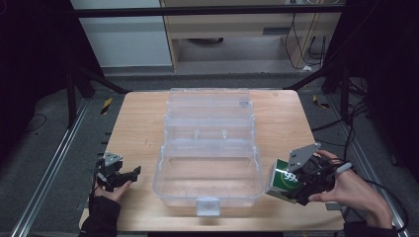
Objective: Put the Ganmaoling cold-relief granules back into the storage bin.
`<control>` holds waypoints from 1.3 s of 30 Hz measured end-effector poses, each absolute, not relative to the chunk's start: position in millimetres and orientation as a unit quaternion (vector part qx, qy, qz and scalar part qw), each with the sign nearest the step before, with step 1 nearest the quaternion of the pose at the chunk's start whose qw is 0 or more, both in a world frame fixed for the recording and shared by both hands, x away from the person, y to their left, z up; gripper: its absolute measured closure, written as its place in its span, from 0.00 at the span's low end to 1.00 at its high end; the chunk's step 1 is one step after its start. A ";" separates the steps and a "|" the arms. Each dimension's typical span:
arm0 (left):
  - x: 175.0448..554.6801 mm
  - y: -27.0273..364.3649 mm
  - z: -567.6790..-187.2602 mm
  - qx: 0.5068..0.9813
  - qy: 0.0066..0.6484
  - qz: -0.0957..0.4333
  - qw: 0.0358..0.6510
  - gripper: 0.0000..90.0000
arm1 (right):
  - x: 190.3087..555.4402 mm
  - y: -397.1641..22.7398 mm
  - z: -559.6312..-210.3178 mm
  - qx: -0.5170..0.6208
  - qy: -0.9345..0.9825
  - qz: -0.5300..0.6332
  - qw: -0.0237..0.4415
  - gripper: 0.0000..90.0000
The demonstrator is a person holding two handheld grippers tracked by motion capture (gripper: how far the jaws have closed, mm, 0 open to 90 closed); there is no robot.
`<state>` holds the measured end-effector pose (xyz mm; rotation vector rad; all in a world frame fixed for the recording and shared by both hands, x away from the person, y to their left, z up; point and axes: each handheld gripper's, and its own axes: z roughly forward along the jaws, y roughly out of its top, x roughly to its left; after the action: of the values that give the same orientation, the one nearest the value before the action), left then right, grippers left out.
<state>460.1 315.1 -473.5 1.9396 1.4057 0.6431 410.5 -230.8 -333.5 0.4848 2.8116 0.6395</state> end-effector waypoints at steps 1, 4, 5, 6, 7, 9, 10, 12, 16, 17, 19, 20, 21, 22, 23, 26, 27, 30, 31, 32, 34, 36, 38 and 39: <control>460.2 315.2 -473.5 0.739 0.536 0.245 0.325 0.27 | 411.2 -229.5 -330.6 0.163 0.956 0.218 0.109 0.18; 460.2 315.7 -473.5 0.739 0.537 0.245 0.325 0.27 | 413.2 -224.9 -321.7 0.158 0.956 0.220 0.114 0.18; 460.3 315.8 -473.6 0.739 0.537 0.245 0.325 0.27 | 413.6 -223.2 -318.8 0.156 0.956 0.220 0.115 0.18; 460.2 315.9 -473.5 0.739 0.537 0.245 0.325 0.27 | 413.9 -221.4 -315.9 0.154 0.956 0.220 0.115 0.18; 460.2 316.0 -473.5 0.739 0.537 0.245 0.325 0.27 | 414.3 -219.7 -313.3 0.150 0.957 0.221 0.116 0.18; 460.2 315.9 -473.5 0.739 0.537 0.245 0.326 0.27 | 414.6 -215.8 -308.2 0.144 0.957 0.221 0.117 0.18; 460.2 315.9 -473.5 0.739 0.537 0.245 0.325 0.27 | 415.0 -213.8 -306.1 0.140 0.958 0.221 0.118 0.18; 460.2 316.0 -473.4 0.739 0.537 0.244 0.326 0.27 | 415.9 -209.6 -302.6 0.135 0.959 0.221 0.119 0.18; 460.2 316.4 -473.3 0.738 0.537 0.244 0.326 0.27 | 418.8 -201.2 -299.1 0.126 0.960 0.220 0.120 0.18; 460.2 316.6 -473.2 0.738 0.537 0.244 0.326 0.27 | 419.7 -199.0 -298.6 0.123 0.961 0.218 0.118 0.18; 460.2 316.8 -473.1 0.738 0.538 0.244 0.326 0.27 | 421.5 -194.9 -297.9 0.117 0.962 0.217 0.119 0.18; 460.2 316.9 -473.1 0.738 0.538 0.244 0.326 0.27 | 422.2 -193.0 -297.6 0.116 0.962 0.218 0.119 0.18; 460.2 316.9 -473.0 0.738 0.538 0.244 0.326 0.27 | 422.7 -191.0 -297.3 0.115 0.962 0.219 0.119 0.18; 460.1 316.9 -473.0 0.738 0.537 0.244 0.326 0.27 | 423.5 -189.2 -297.1 0.113 0.962 0.219 0.119 0.18; 460.1 316.7 -473.0 0.738 0.538 0.244 0.326 0.27 | 424.5 -187.6 -296.8 0.111 0.962 0.219 0.119 0.18; 460.2 316.7 -473.1 0.738 0.537 0.245 0.326 0.27 | 427.4 -183.2 -296.6 0.109 0.961 0.221 0.122 0.18; 460.2 316.7 -473.1 0.738 0.537 0.244 0.326 0.27 | 428.5 -181.0 -296.7 0.108 0.961 0.222 0.122 0.18; 460.3 317.1 -473.0 0.739 0.538 0.244 0.325 0.27 | 430.8 -175.8 -297.2 0.100 0.963 0.221 0.121 0.18; 460.4 317.2 -473.1 0.739 0.537 0.244 0.325 0.27 | 431.5 -173.8 -297.6 0.099 0.963 0.221 0.120 0.18; 460.6 317.1 -473.3 0.739 0.537 0.244 0.326 0.27 | 432.5 -171.9 -298.2 0.096 0.963 0.222 0.121 0.18; 460.7 317.0 -473.5 0.739 0.537 0.244 0.325 0.27 | 434.4 -168.3 -299.2 0.095 0.963 0.222 0.120 0.18; 460.7 317.0 -473.4 0.739 0.537 0.244 0.325 0.27 | 436.6 -165.0 -299.9 0.091 0.964 0.220 0.120 0.18; 460.6 317.1 -473.2 0.739 0.537 0.245 0.325 0.27 | 438.7 -161.5 -300.5 0.090 0.964 0.220 0.118 0.18; 460.5 317.3 -473.1 0.739 0.537 0.245 0.325 0.27 | 439.5 -159.6 -300.8 0.088 0.964 0.220 0.119 0.18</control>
<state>460.5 317.3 -473.1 1.9368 1.4080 0.6419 439.5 -159.6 -300.8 0.2577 2.8202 0.6420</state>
